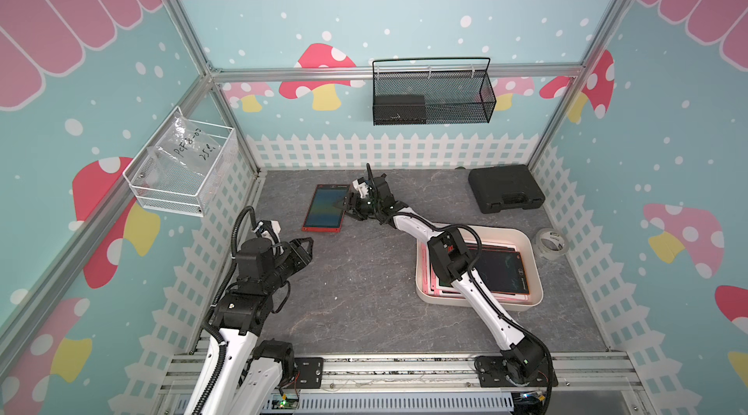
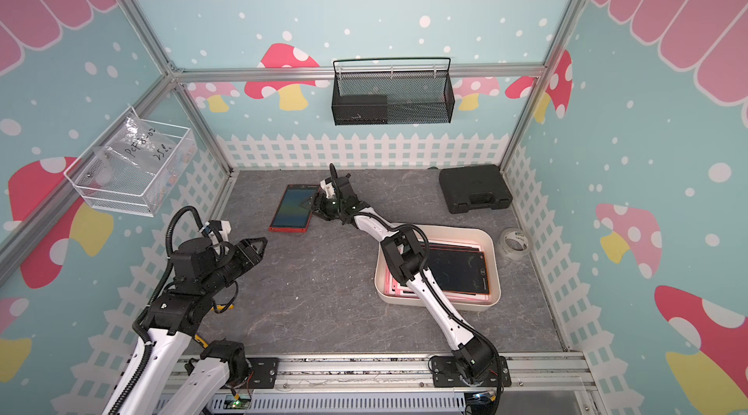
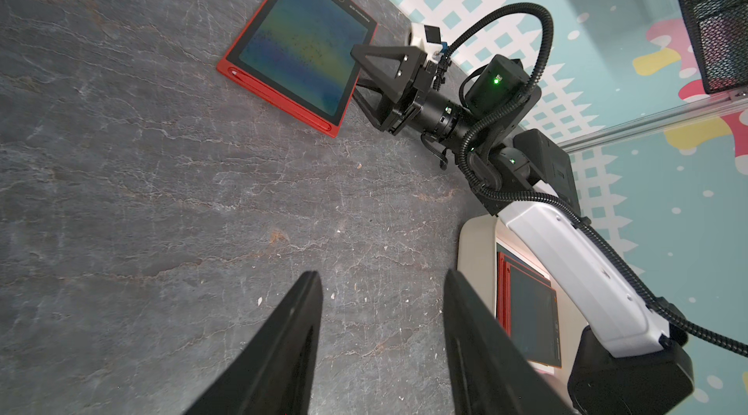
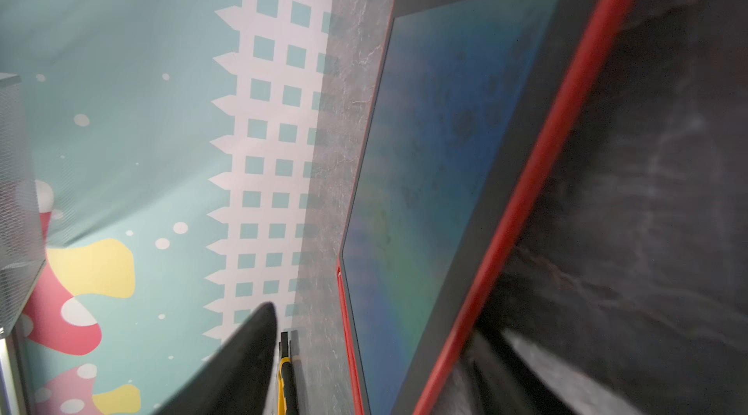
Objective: Take out the writing tablet from the storage box
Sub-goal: Place the writing tablet at the center of the board.
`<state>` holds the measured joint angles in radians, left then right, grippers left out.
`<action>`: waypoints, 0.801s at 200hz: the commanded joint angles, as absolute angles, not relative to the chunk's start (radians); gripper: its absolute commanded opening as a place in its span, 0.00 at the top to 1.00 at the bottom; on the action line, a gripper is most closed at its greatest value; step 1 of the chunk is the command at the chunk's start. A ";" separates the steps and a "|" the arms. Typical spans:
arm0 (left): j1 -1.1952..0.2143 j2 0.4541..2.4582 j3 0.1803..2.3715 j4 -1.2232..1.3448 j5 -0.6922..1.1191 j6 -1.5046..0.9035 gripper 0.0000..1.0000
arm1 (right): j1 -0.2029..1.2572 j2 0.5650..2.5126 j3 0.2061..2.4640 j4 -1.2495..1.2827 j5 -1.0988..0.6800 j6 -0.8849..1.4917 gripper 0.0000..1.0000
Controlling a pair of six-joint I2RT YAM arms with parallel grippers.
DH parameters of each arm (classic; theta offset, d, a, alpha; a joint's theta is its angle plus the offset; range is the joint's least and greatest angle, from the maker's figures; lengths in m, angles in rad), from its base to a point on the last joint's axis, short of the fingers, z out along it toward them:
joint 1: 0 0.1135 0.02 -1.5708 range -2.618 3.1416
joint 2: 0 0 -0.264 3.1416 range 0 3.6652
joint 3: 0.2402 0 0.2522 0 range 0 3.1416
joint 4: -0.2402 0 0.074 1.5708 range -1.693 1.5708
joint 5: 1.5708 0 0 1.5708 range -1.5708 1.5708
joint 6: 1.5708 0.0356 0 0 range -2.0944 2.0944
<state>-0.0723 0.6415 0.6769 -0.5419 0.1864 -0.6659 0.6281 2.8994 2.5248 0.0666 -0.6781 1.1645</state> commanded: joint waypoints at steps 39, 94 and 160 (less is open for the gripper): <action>-0.066 0.649 0.649 -0.522 0.216 -0.656 0.49 | 0.613 2.911 2.574 -0.095 -0.524 1.037 0.02; -0.066 0.661 0.640 -0.508 0.211 -0.661 0.49 | 0.612 2.833 2.569 -0.267 -0.373 0.879 0.01; -0.066 0.703 0.602 -0.459 0.216 -0.678 0.47 | 0.614 2.522 2.478 -0.474 -0.203 0.531 0.01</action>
